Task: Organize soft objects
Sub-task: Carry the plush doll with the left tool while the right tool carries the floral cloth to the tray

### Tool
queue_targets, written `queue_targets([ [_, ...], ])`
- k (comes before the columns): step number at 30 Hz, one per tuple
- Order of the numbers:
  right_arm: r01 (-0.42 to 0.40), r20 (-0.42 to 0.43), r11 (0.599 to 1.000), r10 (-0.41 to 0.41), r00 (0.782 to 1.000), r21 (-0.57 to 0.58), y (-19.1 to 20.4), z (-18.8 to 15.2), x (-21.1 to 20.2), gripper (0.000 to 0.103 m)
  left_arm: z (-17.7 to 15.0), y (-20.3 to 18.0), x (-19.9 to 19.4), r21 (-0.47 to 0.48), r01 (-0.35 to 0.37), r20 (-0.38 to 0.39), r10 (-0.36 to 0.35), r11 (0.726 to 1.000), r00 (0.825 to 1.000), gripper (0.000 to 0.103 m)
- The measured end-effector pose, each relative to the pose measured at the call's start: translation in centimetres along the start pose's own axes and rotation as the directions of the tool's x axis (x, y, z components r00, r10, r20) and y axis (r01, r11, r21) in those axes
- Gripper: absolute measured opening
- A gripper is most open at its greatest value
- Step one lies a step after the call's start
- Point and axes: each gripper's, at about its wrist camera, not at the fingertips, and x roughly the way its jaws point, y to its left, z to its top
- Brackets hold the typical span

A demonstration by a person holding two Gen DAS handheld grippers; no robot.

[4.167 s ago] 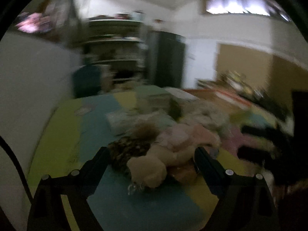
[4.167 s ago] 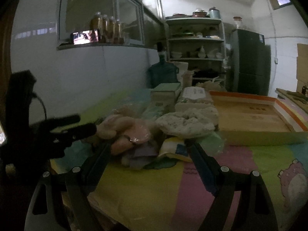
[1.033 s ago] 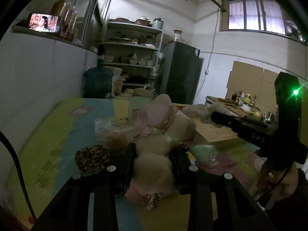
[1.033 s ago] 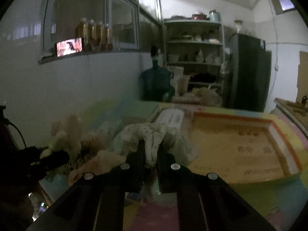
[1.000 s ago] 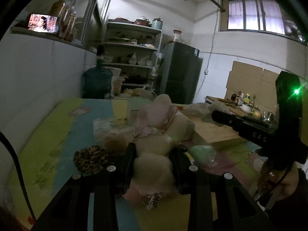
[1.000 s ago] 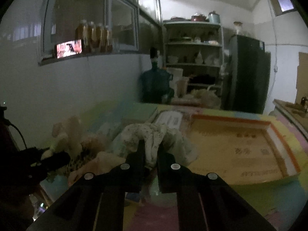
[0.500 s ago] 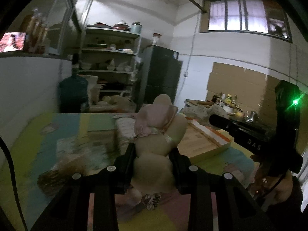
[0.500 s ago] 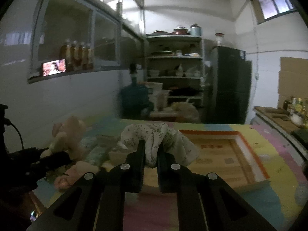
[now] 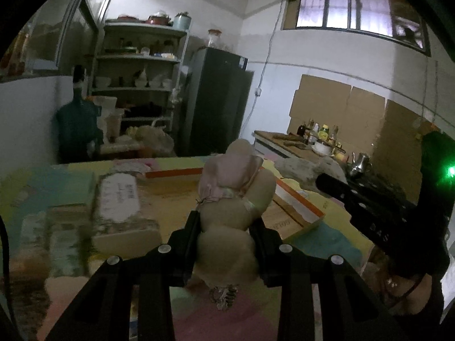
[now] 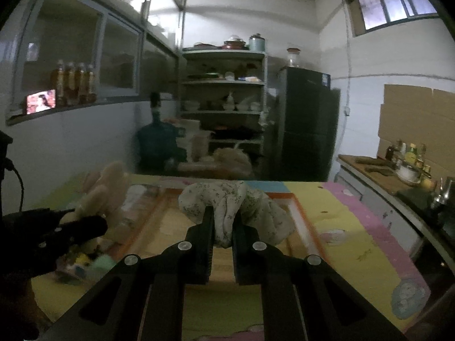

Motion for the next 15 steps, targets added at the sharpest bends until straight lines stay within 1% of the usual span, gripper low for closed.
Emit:
queue_targets([
  [4,0.020,-0.027,1.000,-0.020,0.999,0.015,-2.9,-0.7,1.3,0.011,0.3,-0.8,2.6,-0.012,-0.010,-0.031,0.010,1.000,0.999,0.035],
  [9,0.017,-0.079,1.000,-0.016,0.997,0.019,-4.8,-1.5,3.7,0.011,0.3,-2.3,5.9,-0.018,-0.031,-0.073,0.030,0.999,0.997,0.035],
  [15,-0.005,-0.141,0.998,0.013,0.990,0.058,-6.7,-2.6,6.7,0.011,0.4,-2.9,10.1,-0.024,-0.068,-0.147,0.064,0.997,0.987,0.035],
])
